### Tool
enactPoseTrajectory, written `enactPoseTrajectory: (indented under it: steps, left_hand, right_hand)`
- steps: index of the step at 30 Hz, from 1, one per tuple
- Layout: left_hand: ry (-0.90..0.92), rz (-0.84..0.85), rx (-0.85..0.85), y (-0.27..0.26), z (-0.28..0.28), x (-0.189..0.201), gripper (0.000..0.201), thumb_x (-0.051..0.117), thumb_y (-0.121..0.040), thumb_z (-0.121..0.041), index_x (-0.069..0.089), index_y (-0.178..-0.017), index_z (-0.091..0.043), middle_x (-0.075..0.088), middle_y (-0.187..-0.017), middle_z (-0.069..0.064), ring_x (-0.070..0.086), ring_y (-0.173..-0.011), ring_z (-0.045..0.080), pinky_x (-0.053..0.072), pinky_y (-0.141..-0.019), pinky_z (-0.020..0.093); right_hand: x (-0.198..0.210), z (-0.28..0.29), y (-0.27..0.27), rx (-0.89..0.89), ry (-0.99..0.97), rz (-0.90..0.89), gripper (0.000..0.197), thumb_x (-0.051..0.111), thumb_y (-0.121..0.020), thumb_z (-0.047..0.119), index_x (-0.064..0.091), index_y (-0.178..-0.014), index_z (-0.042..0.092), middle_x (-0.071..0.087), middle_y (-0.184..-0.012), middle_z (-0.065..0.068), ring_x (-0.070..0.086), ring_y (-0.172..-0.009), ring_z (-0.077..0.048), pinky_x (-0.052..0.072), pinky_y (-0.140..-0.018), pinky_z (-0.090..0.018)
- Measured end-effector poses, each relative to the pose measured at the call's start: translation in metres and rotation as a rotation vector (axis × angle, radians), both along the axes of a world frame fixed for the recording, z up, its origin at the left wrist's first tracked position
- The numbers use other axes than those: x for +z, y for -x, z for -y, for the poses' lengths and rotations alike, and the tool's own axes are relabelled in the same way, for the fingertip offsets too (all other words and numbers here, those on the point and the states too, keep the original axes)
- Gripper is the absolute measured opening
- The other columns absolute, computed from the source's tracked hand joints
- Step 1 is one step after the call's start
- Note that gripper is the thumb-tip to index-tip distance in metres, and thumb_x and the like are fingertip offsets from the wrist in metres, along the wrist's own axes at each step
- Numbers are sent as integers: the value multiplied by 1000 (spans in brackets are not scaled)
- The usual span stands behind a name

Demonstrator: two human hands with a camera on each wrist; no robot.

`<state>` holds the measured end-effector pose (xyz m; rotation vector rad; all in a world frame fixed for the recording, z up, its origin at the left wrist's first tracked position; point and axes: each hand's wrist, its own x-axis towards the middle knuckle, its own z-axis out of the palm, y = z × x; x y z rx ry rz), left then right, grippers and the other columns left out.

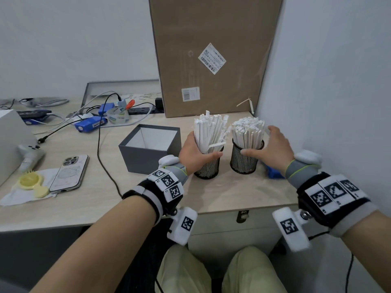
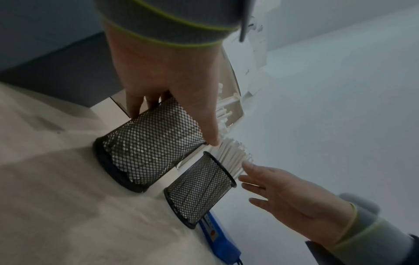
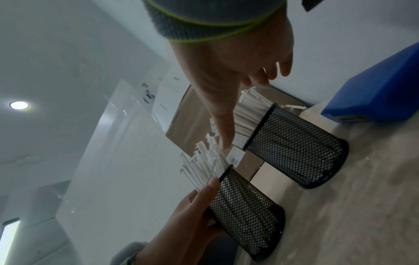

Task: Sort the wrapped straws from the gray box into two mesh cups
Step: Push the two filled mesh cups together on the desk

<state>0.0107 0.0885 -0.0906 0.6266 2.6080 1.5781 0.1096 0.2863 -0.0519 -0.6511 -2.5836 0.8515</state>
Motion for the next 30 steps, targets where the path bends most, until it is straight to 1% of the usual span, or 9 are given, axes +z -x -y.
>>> enactPoseTrajectory:
  steps: [2,4,7,10,13,16,21,26,30]
  left_hand:
    - [10,-19,47,0,-4,0,91,83,-58,-50,39,-131,-18,57,-124,-1,57,-113,19,48,-98,39]
    - [27,-36,89,-1,-8,1,89,82,-59,-52,40,-130,-19,58,-122,-2,58,-111,19,48,-97,37]
    - [-31,-20,112,-3,-11,2,87,83,-63,-46,40,-133,-19,57,-124,-5,55,-108,13,42,-91,25]
    - [-77,1,70,-4,-15,4,80,83,-68,-37,41,-133,-18,55,-118,-7,51,-104,7,39,-88,21]
    - [-82,11,44,-1,-21,3,73,82,-70,-34,43,-130,-19,54,-111,-10,54,-103,9,41,-87,22]
    - [-65,16,78,3,-25,3,73,81,-68,-40,44,-127,-20,57,-111,-8,57,-105,13,45,-89,26]
    - [-84,39,94,14,-32,15,72,80,-71,-38,44,-130,-17,58,-119,-3,56,-106,13,44,-90,26]
    - [-26,2,70,41,-48,39,68,80,-72,-37,47,-128,-17,58,-119,-2,55,-107,14,44,-90,27]
    - [23,-8,75,73,-71,56,70,79,-72,-39,46,-128,-14,58,-124,3,57,-113,21,47,-97,35]
  right_hand:
    - [-3,-2,11,58,65,70,109,86,-57,44,27,-141,10,47,-140,-11,46,-128,-29,38,-104,-37]
    - [-6,-4,21,58,105,83,109,88,-55,40,28,-140,9,48,-138,-11,48,-126,-30,40,-104,-38]
    - [-11,-6,31,26,141,73,111,90,-53,37,27,-140,8,48,-137,-11,48,-125,-31,40,-105,-40]
    - [-13,-10,38,37,180,79,101,89,-55,35,33,-135,8,52,-131,-10,52,-120,-29,43,-102,-39]
    - [-16,-14,43,53,193,51,94,89,-52,37,41,-128,10,57,-124,-8,56,-115,-28,46,-98,-39]
    - [-17,-15,44,64,185,49,88,88,-50,40,48,-123,12,61,-117,-5,59,-107,-26,49,-93,-38]
    - [-10,-21,57,105,236,-14,97,79,-28,60,56,-116,24,67,-109,6,64,-99,-16,53,-91,-38]
    - [24,-33,83,142,256,-44,93,82,-32,52,58,-116,21,68,-109,3,64,-100,-17,53,-92,-37]
    - [46,-54,118,177,296,-45,79,88,-41,39,63,-114,21,70,-108,2,65,-98,-17,52,-92,-35]
